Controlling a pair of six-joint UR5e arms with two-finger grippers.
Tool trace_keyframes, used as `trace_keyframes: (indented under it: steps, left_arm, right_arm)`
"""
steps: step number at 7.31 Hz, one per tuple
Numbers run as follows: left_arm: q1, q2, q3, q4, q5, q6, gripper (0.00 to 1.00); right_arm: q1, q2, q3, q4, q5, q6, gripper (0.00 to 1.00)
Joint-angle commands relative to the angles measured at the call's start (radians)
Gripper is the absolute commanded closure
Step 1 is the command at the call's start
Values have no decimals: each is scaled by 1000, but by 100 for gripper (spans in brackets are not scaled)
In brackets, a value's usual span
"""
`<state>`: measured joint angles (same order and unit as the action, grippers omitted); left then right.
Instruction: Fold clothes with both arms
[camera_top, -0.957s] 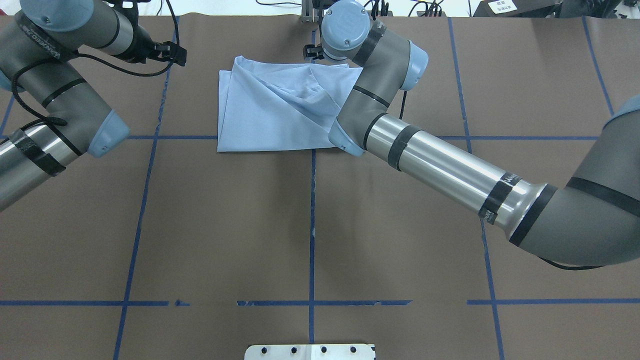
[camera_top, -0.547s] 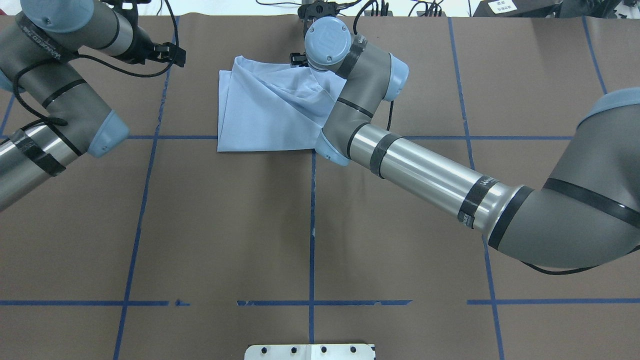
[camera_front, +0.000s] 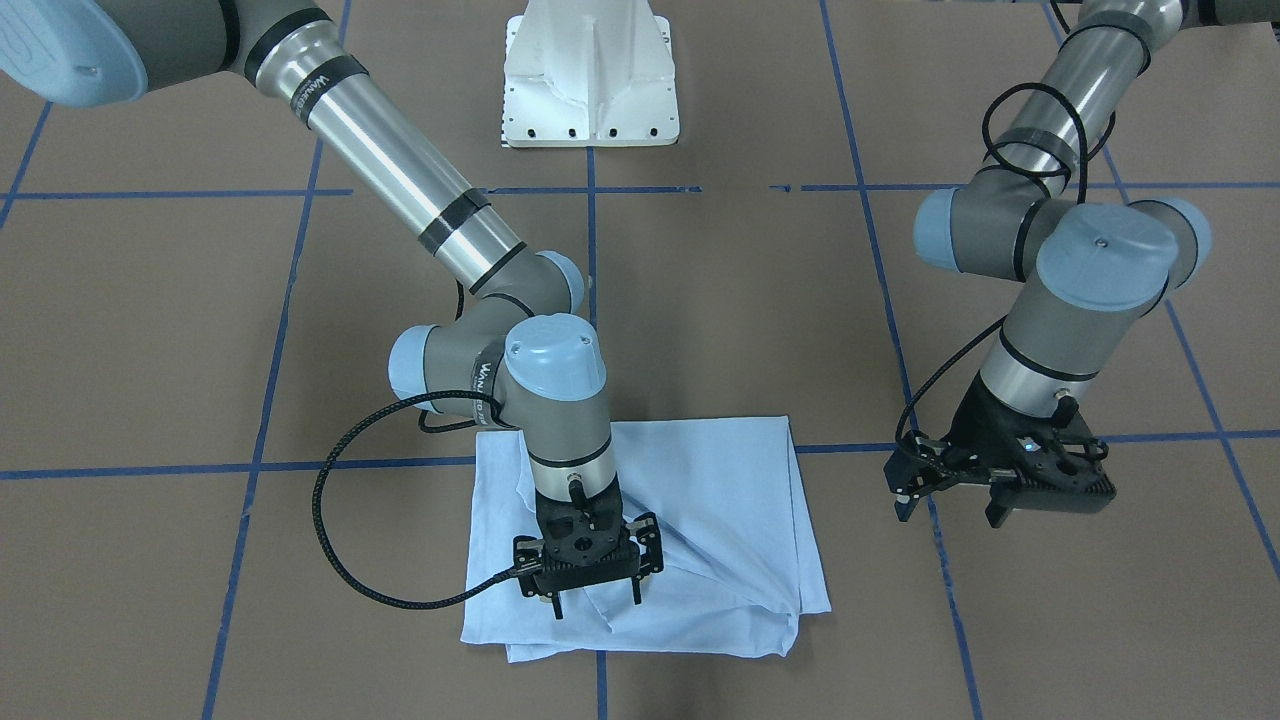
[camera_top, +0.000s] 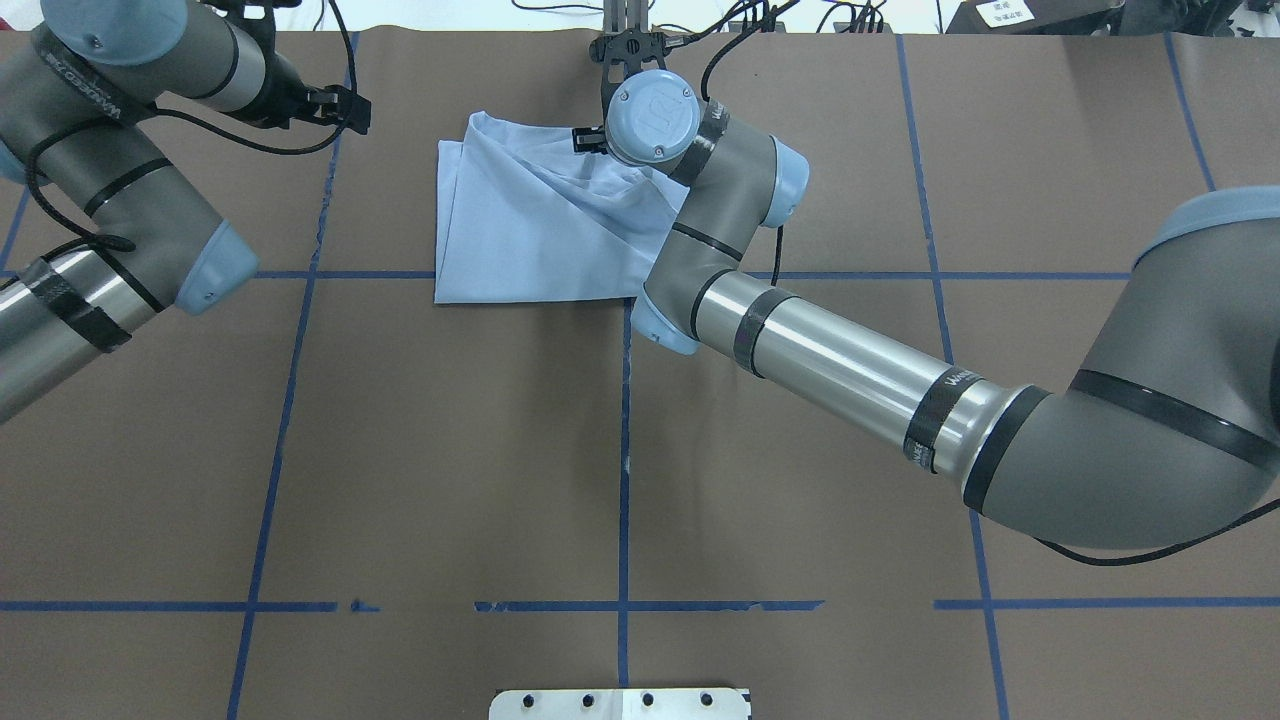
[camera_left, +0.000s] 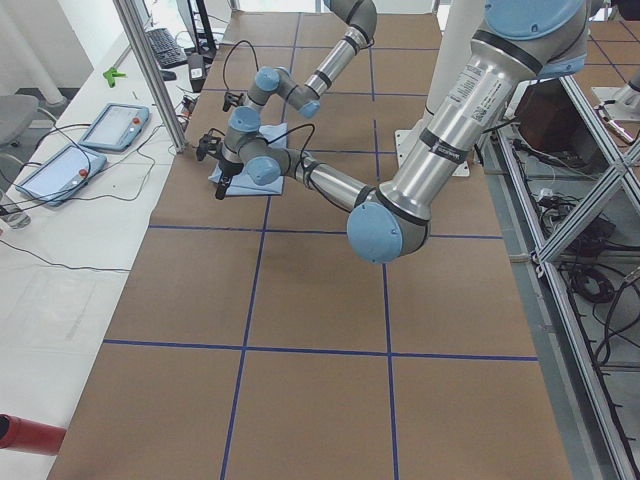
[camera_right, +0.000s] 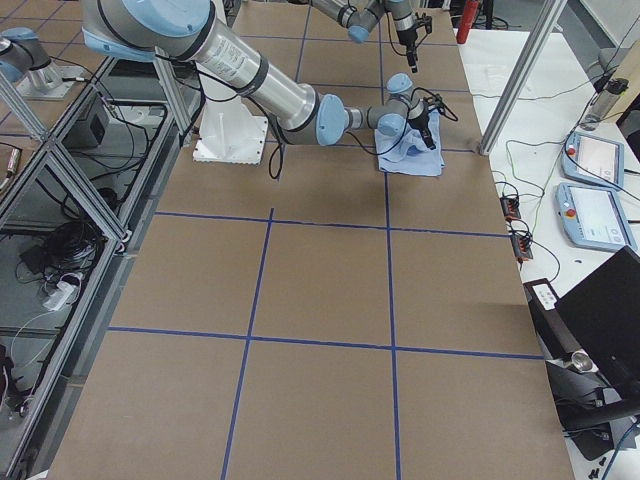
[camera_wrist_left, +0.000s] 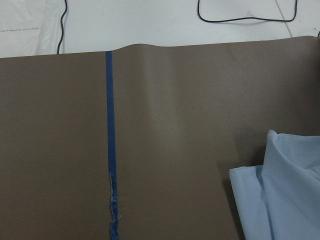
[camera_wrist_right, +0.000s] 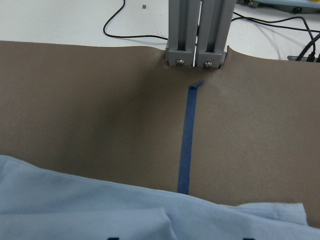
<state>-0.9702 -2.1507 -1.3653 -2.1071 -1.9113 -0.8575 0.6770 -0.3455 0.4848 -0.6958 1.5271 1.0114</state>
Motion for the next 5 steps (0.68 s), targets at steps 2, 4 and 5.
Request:
trace_keyframes:
  steps: [2, 4, 5]
  left_arm:
    - [1, 0, 0, 1, 0, 0, 0]
    - [2, -1, 6, -1, 0, -2, 0]
    - [1, -2, 9, -1, 0, -2, 0]
  right_arm:
    - [-2, 3, -9, 7, -7, 1, 50]
    - [-2, 3, -25, 35, -10, 1, 59]
    - [-2, 3, -25, 36, -11, 1, 65]
